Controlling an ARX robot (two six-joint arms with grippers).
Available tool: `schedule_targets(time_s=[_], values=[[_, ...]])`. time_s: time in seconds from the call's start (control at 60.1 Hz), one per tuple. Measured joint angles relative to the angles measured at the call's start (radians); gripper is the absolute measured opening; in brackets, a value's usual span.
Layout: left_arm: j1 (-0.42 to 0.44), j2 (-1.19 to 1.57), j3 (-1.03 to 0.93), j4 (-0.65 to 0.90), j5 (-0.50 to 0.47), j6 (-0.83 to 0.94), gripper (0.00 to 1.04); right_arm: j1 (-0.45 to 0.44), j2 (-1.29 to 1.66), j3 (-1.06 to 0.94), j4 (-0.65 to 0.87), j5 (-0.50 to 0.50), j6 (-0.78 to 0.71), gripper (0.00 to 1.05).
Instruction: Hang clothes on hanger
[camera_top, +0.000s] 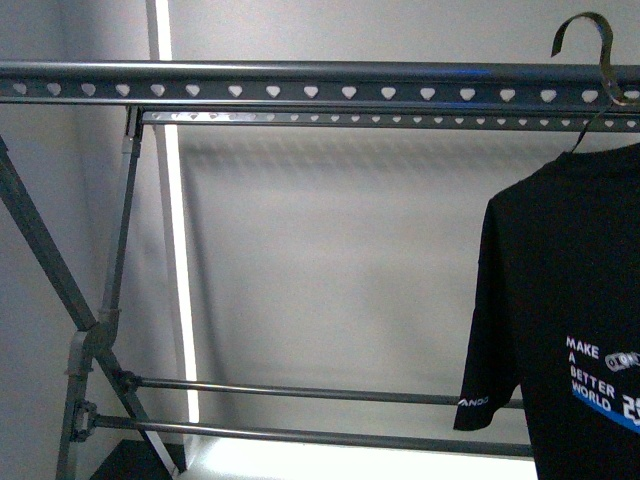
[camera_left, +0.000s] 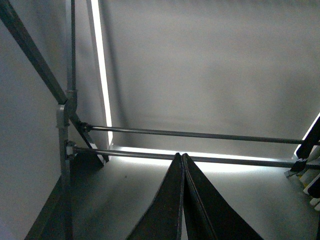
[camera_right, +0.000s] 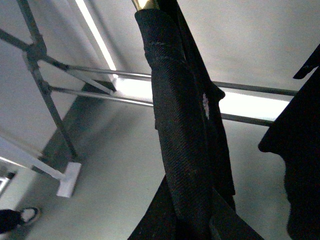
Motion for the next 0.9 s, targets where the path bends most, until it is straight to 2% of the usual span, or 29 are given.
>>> schedule_targets(time_s=[0.233,0.316,0.433,0.599,0.899], values=[[0.045,-0.155,-0.172,0.018,0.046,0.003,0.04,0.032,0.137,0.220,-0.009,-0.013,0.341,0.06],[0.096,-0.200,-0.208,0.012,0.107,0.006,0.04,0.040,0.180,0.272,-0.008,-0.006,0.436,0.06],[0.118,-0.288,-0.264,-0.019,0.112,0.006,0.04,0.053,0.286,0.387,-0.019,0.040,0.567,0.06],[0.118,-0.406,-0.316,-0.085,0.114,0.006,0.04,0.070,0.412,0.547,-0.063,0.110,0.647,0.06],[0.118,-0.533,-0.359,-0.170,0.114,0.006,0.04,0.074,0.506,0.696,-0.128,0.139,0.674,0.06]])
